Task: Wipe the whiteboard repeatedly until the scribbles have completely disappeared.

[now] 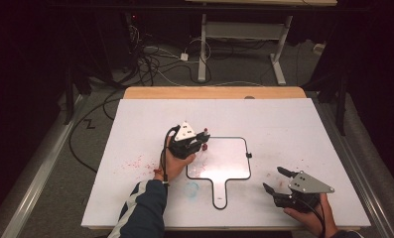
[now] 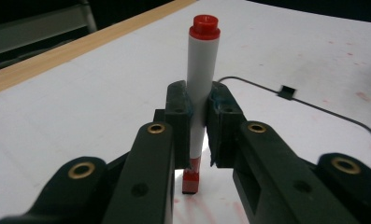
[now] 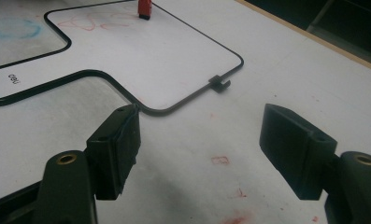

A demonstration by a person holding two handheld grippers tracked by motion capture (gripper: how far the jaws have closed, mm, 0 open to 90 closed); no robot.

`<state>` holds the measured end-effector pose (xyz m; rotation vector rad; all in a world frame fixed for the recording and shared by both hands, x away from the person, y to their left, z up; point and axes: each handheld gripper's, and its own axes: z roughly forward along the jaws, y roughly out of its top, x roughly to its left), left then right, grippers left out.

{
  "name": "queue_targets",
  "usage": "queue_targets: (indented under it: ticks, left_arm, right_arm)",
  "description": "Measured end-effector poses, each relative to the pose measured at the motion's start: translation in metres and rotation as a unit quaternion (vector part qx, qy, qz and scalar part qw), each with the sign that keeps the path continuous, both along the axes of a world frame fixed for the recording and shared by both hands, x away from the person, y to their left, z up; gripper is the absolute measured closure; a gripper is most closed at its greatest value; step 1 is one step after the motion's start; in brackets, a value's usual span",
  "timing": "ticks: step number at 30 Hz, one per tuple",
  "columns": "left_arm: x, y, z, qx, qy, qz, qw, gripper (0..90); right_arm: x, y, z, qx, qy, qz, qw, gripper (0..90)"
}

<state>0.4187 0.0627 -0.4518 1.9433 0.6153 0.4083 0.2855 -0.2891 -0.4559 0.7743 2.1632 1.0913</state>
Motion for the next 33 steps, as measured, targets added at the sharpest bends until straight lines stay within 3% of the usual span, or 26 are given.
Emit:
queue_targets:
  ticks: [4, 7, 9, 13, 16, 23, 26, 29, 33]
  left_arm:
    - [0.0, 0.003, 0.002, 0.006, 0.004, 0.009, 0.9999, 78.9]
    - [0.005, 0.013, 0.003, 0.013, -0.005, 0.032, 0.9994, 78.9]
    - [0.005, 0.021, 0.003, 0.015, 0.006, 0.058, 0.9982, 78.9]
    - [0.01, 0.036, 0.002, 0.013, 0.009, 0.091, 0.9958, 78.9]
    - [0.01, 0.038, 0.001, 0.002, 0.013, 0.086, 0.9962, 78.9]
    - [-0.004, 0.016, -0.001, -0.013, 0.016, 0.031, 0.9993, 78.8]
    - [-0.011, 0.008, 0.0, -0.004, 0.014, 0.011, 0.9998, 78.7]
    - [-0.014, 0.005, 0.002, 0.006, 0.01, 0.007, 0.9999, 78.7]
    - [-0.012, 0.01, 0.003, 0.021, 0.003, 0.027, 0.9994, 78.9]
  right_arm:
    - [0.0, 0.001, 0.0, 0.0, 0.0, 0.001, 1.0, 30.0]
    - [0.0, 0.001, 0.0, -0.002, -0.001, 0.001, 1.0, 30.0]
    - [0.0, 0.0, 0.0, -0.003, -0.001, -0.001, 1.0, 30.0]
    - [0.0, 0.0, 0.0, -0.004, -0.003, -0.002, 1.0, 30.0]
    - [0.0, 0.001, 0.0, -0.005, -0.002, 0.0, 1.0, 30.0]
    - [0.0, 0.002, -0.001, -0.005, 0.001, 0.002, 1.0, 30.0]
    - [0.0, 0.002, -0.001, -0.007, 0.0, 0.004, 1.0, 30.0]
    - [0.0, 0.002, 0.0, -0.006, 0.0, 0.004, 1.0, 30.0]
    - [-0.001, 0.002, 0.0, -0.006, 0.0, 0.004, 1.0, 30.0]
